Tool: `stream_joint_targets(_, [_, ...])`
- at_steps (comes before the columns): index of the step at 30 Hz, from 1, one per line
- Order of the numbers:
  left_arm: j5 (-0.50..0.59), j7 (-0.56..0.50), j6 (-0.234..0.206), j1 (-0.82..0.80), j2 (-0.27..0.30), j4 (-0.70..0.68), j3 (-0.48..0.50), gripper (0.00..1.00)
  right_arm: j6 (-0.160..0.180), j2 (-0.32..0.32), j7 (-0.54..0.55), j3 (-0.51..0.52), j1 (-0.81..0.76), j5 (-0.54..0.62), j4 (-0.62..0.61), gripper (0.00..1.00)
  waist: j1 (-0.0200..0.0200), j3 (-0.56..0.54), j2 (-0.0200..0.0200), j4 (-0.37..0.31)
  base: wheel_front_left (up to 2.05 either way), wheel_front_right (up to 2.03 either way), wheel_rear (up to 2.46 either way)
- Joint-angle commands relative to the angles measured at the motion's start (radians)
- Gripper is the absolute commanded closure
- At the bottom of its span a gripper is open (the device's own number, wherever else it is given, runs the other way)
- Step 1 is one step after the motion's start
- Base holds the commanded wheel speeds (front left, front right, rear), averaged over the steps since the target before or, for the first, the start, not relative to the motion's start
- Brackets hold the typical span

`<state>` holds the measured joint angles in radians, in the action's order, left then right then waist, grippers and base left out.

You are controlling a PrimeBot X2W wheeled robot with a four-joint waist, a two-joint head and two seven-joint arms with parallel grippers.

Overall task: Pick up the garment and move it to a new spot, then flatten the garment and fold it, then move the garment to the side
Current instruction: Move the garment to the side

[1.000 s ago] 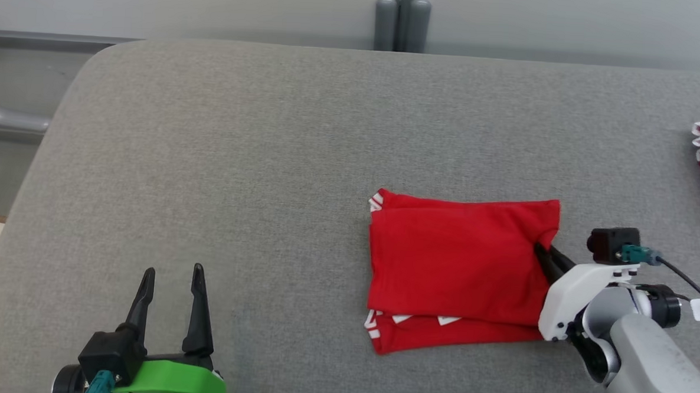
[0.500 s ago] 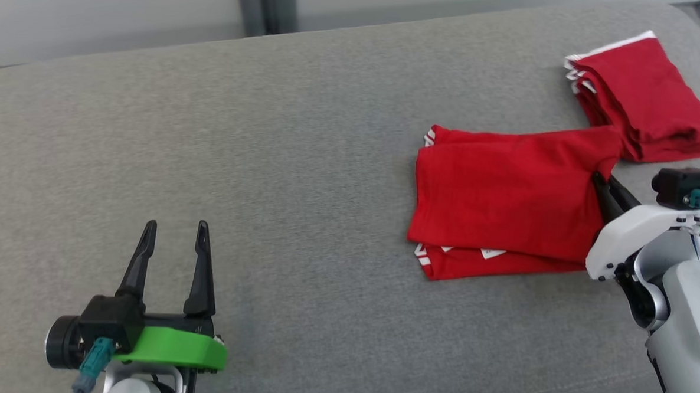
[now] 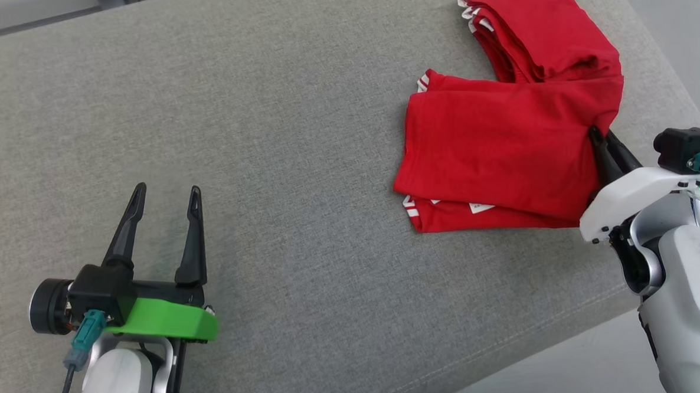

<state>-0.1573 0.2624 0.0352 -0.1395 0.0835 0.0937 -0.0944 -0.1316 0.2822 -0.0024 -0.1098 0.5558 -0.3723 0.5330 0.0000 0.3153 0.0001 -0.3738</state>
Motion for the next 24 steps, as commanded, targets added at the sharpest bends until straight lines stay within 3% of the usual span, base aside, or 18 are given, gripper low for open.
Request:
stream_joint_targets(1, [0.013,0.003,0.005,-0.017,0.011,0.002,0.0,0.0,0.002,0.002,-0.011,0.005,0.02,0.009,0.0,1.0,0.0,0.04,-0.0001,-0.036,0.0,0.0,0.0])
stream_joint_targets(15, [0.009,0.003,0.005,-0.026,0.003,0.001,-0.011,0.0,0.002,0.019,-0.019,-0.024,0.247,0.066,0.087,1.0,0.0,0.047,-0.0001,0.069,0.0,0.0,0.0])
stream_joint_targets(24, [0.003,0.003,0.003,-0.022,-0.01,-0.01,-0.026,0.0,0.002,0.137,-0.016,0.027,0.384,0.135,0.218,1.0,0.0,0.061,-0.0001,0.182,0.0,0.0,0.0])
